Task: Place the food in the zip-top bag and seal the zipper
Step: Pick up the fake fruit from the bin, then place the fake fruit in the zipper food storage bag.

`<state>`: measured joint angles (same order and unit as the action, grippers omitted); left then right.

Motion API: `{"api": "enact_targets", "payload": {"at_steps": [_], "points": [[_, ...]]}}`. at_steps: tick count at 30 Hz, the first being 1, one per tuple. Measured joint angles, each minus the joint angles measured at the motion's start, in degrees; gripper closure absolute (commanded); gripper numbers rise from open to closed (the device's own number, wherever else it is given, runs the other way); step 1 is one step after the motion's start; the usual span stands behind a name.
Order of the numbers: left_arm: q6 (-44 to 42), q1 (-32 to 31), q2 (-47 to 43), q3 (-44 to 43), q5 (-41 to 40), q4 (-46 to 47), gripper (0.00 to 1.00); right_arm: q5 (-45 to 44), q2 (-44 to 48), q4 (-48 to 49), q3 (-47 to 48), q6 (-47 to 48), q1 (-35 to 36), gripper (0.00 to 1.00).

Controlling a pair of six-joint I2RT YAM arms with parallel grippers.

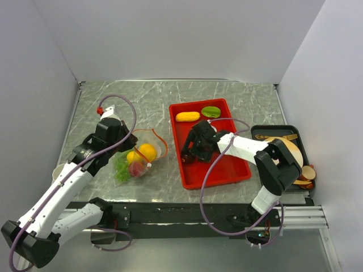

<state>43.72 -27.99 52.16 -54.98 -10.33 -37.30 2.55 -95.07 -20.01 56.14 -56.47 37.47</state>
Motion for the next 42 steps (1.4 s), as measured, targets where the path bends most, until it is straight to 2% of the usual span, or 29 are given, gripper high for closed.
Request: {"api": "enact_targets", "payload": {"at_steps": [1,2,12,19,25,31,42], "points": [[0.00,0.00,0.00,0.00,0.00,0.00,0.99,0.31,0.00,0.35,-0.33,-0.13,0.00,0.29],[0.00,0.00,0.00,0.00,0.02,0.00,0.99,0.55,0.00,0.46,-0.42,-0.20,0.00,0.32],[0.00,0.00,0.07,0.00,0.00,0.00,0.99,0.50,0.90,2.21,-1.51,-0.68,0.04,0.45],[0.00,0.00,0.07,0.04,0.02,0.13,0.99,-3.10,8.33,0.59,-1.51,1.09,0.26,0.45],[-0.02,0.00,0.17,0.07,0.26,0.17,0.99,2.05,14.84,6.08,-0.15,3.34,1.05,0.44],[0.00,0.00,0.17,0.61,0.52,0.79,0.99,6.51,9.70,5.90,12.46,8.98,7.52,0.42],[0.02,0.00,0.17,1.38,1.03,1.09,0.99,12.39,-3.02,3.28,24.00,14.51,13.18,0.37]]}}
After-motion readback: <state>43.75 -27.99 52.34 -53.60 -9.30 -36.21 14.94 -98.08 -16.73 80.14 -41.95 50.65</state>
